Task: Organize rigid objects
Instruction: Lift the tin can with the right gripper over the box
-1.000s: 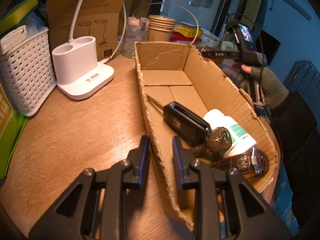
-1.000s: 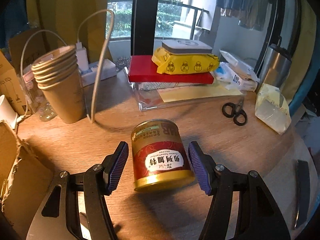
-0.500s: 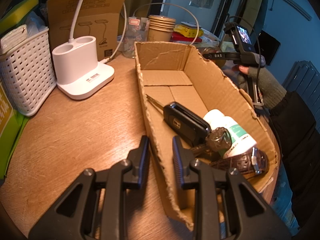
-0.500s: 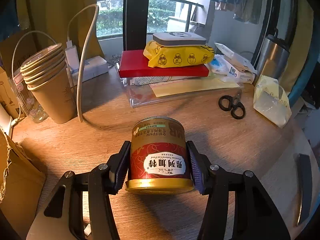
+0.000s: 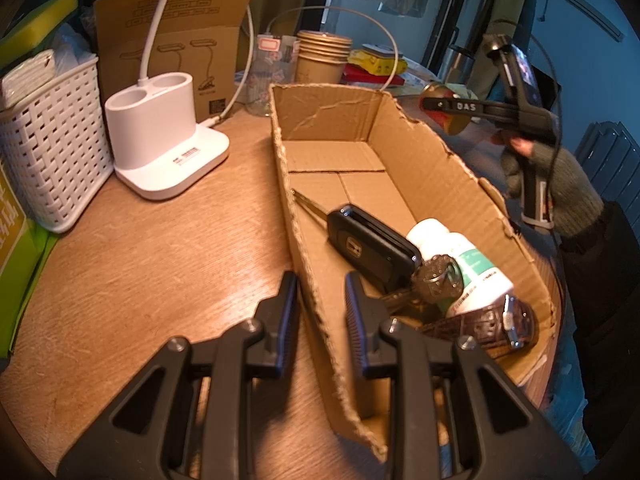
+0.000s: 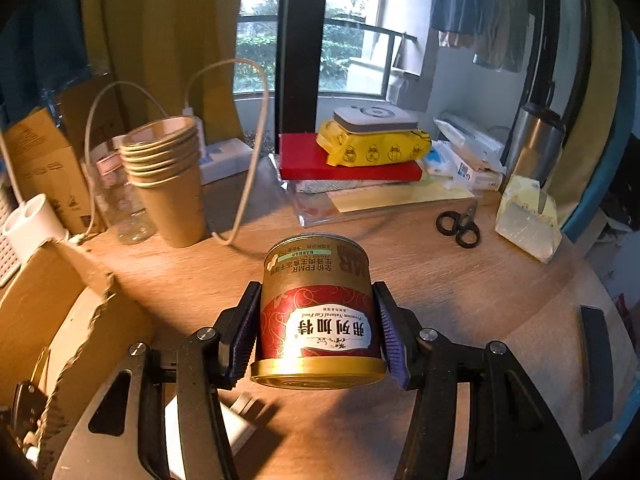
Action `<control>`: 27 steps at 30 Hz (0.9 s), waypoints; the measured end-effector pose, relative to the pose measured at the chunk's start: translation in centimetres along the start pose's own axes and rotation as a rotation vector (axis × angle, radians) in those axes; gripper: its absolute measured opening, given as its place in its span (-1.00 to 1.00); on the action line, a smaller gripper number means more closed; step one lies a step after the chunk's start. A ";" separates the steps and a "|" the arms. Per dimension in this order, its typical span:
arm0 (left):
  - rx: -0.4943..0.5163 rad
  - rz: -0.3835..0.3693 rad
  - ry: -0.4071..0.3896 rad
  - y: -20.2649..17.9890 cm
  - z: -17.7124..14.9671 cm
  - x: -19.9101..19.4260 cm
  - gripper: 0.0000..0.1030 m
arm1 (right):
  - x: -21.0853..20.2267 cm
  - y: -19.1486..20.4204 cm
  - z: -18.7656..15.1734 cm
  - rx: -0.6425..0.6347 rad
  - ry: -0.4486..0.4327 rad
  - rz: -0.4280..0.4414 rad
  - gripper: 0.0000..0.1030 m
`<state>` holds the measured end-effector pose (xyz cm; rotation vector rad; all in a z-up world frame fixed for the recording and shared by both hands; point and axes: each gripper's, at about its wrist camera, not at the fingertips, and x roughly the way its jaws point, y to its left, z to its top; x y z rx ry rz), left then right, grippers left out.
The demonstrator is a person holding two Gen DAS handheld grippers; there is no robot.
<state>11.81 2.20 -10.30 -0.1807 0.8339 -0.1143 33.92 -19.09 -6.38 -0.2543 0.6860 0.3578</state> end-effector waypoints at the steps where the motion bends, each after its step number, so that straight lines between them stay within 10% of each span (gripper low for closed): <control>1: 0.000 0.000 0.000 0.0 0.0 0.0 -0.50 | -0.4 0.2 -0.2 -0.004 -0.002 0.005 0.11; 27: 0.017 0.029 -0.022 -0.3 -0.1 -0.5 -0.50 | -7.8 4.3 -4.9 -0.007 -0.056 0.080 0.11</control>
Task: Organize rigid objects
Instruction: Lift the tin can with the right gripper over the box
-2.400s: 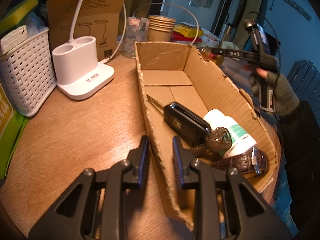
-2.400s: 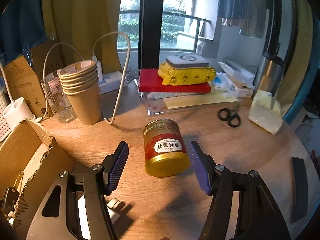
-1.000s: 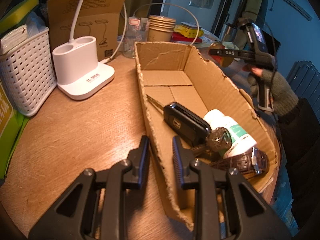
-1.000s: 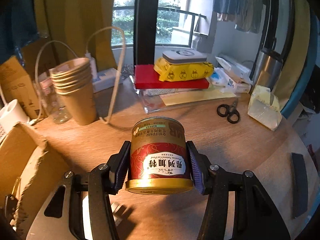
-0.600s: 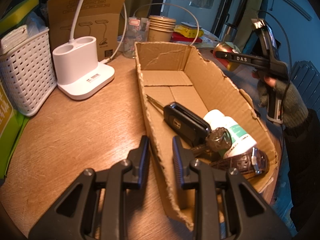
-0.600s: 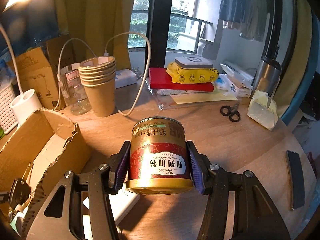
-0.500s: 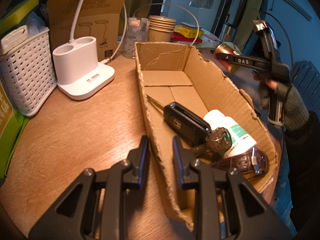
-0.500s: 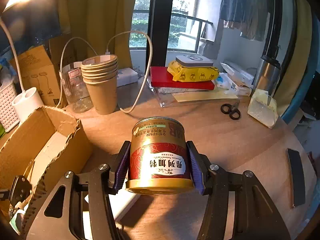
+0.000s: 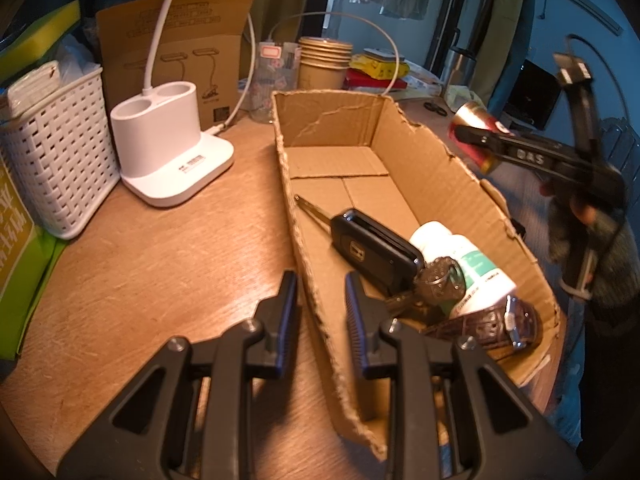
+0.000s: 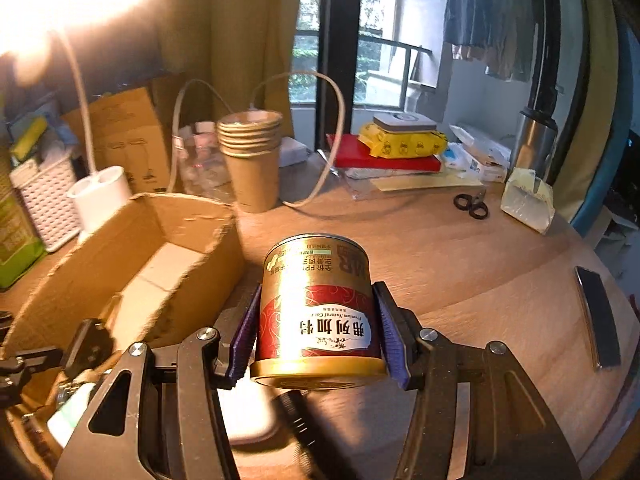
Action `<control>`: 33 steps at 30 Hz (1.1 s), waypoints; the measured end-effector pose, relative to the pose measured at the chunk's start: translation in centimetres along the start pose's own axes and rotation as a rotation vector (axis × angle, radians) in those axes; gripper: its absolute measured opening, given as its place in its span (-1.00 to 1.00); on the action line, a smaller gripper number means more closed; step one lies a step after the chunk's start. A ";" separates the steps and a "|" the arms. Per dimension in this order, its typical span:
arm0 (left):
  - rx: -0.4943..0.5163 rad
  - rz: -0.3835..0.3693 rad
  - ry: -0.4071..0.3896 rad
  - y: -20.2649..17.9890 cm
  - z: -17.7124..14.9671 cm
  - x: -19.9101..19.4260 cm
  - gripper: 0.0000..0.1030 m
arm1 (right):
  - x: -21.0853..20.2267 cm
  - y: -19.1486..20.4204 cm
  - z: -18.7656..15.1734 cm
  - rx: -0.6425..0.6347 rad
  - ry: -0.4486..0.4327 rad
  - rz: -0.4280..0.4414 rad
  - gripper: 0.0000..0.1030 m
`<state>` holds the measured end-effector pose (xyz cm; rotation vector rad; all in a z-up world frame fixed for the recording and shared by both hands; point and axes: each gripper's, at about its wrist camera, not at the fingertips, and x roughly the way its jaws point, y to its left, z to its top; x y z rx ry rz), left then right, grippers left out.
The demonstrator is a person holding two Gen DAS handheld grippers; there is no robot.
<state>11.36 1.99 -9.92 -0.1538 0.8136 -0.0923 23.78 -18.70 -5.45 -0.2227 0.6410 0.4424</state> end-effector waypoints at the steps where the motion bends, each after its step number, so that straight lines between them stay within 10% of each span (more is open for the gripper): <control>1: 0.001 0.001 -0.001 0.0 0.0 0.0 -0.50 | -0.5 0.4 0.0 -0.003 -0.006 0.009 0.11; 33: 0.003 0.004 -0.003 0.0 -0.1 -0.2 -0.50 | -2.6 10.9 1.2 -0.215 -0.048 0.181 0.11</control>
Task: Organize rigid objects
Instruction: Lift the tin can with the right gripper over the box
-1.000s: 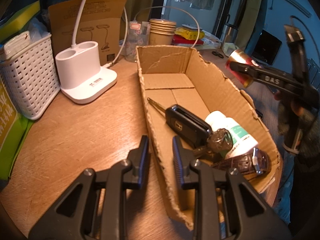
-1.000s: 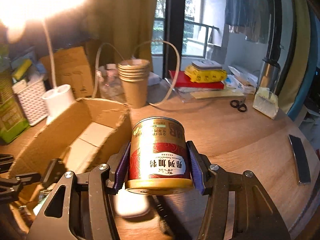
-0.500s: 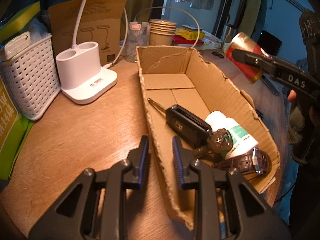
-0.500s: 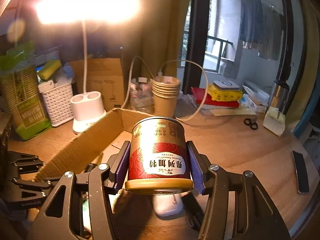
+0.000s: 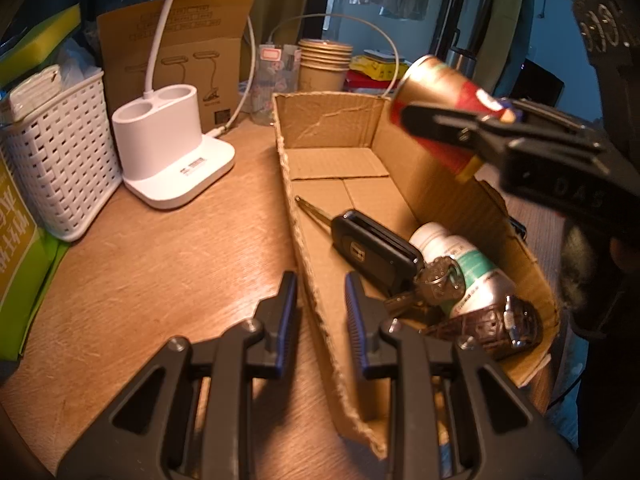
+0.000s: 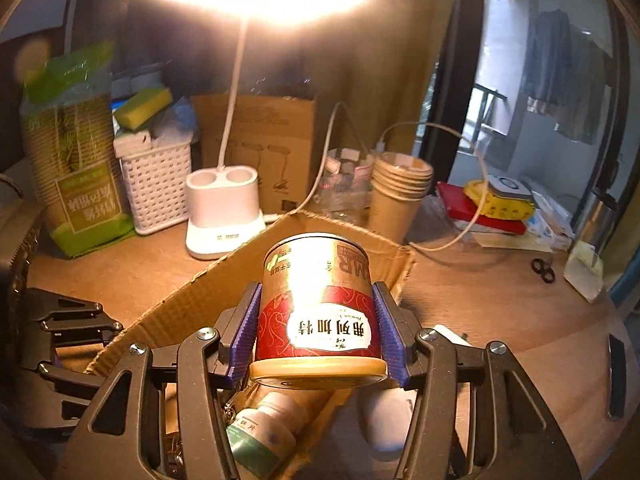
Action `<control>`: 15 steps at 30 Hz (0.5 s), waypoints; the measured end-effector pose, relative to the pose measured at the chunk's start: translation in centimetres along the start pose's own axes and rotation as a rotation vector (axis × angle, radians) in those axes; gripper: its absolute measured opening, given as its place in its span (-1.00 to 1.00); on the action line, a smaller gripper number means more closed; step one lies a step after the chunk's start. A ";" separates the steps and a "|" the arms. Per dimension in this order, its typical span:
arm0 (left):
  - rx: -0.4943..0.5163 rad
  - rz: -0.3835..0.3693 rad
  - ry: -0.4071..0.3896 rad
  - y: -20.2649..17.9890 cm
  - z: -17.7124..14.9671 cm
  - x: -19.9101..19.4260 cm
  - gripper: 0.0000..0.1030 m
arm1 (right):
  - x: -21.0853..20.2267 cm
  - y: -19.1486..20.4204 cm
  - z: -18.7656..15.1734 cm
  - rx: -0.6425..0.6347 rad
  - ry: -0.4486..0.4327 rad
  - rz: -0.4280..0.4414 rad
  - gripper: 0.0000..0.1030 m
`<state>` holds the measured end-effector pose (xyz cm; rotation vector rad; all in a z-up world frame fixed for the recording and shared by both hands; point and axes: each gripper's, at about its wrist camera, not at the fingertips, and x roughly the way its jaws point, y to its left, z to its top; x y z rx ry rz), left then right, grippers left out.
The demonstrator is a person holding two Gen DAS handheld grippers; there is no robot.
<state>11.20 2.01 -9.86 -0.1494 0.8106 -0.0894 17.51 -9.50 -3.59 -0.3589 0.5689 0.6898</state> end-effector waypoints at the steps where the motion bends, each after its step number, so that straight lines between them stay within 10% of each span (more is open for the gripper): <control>1: 0.000 0.000 0.000 0.0 0.0 0.0 -0.50 | 0.3 0.0 -0.1 -0.002 0.007 0.006 0.11; 15: 0.001 0.001 0.000 0.0 0.0 0.0 -0.50 | 4.3 1.5 -0.6 -0.078 0.122 0.032 0.11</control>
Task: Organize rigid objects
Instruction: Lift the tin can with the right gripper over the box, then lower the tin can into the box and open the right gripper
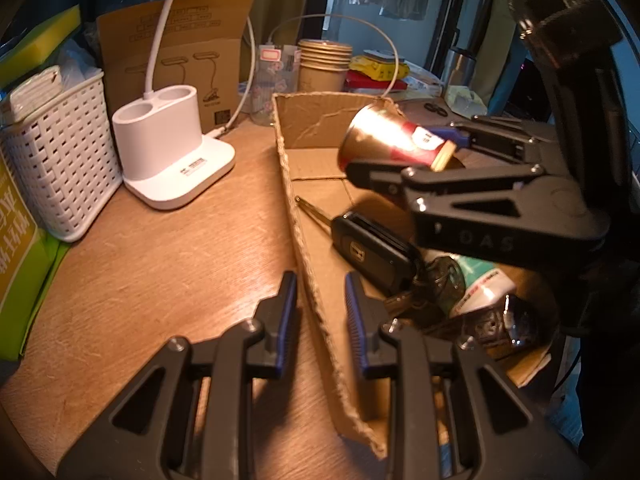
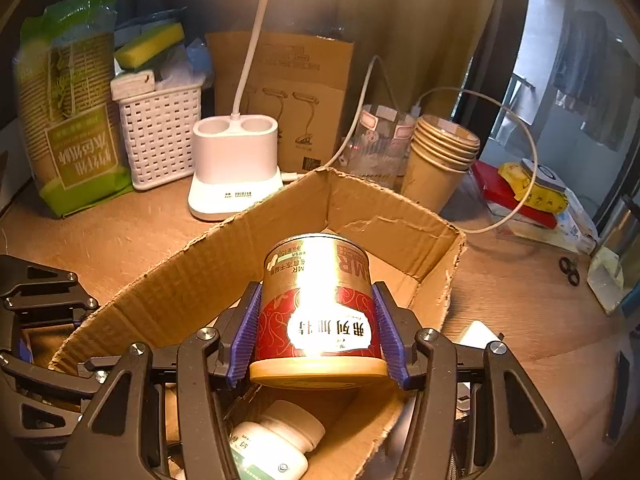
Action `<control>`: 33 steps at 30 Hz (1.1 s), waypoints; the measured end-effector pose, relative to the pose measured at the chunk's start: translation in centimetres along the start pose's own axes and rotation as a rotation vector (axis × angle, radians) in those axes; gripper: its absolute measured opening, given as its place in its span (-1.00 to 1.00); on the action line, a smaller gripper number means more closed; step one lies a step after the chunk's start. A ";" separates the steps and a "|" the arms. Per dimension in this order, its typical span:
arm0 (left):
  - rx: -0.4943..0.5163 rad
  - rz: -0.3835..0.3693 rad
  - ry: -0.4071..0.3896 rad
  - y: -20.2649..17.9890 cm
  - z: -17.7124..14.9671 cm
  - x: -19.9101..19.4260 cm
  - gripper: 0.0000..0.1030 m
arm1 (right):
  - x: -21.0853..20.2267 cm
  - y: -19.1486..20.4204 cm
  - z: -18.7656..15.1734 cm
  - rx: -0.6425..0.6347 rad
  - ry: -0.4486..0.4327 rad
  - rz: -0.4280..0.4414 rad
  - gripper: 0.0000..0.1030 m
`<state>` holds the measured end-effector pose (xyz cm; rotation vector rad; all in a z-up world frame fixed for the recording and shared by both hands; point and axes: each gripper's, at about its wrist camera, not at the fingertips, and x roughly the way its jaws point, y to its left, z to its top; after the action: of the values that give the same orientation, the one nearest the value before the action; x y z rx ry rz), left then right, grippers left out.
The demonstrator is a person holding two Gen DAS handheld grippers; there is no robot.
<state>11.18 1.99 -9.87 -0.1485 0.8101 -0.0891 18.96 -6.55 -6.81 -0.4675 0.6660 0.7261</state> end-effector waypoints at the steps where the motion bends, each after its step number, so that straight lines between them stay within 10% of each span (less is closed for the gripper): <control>1: 0.000 0.000 0.000 0.0 0.0 0.0 -0.50 | 0.1 0.1 0.0 -0.005 0.004 0.001 0.11; 33: 0.003 0.001 -0.002 -0.1 0.1 -0.2 -0.50 | -0.4 0.6 -0.2 -0.042 0.025 -0.014 0.22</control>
<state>11.08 1.96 -9.63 -0.1456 0.8079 -0.0887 18.27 -6.47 -6.78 -0.5206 0.6715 0.7229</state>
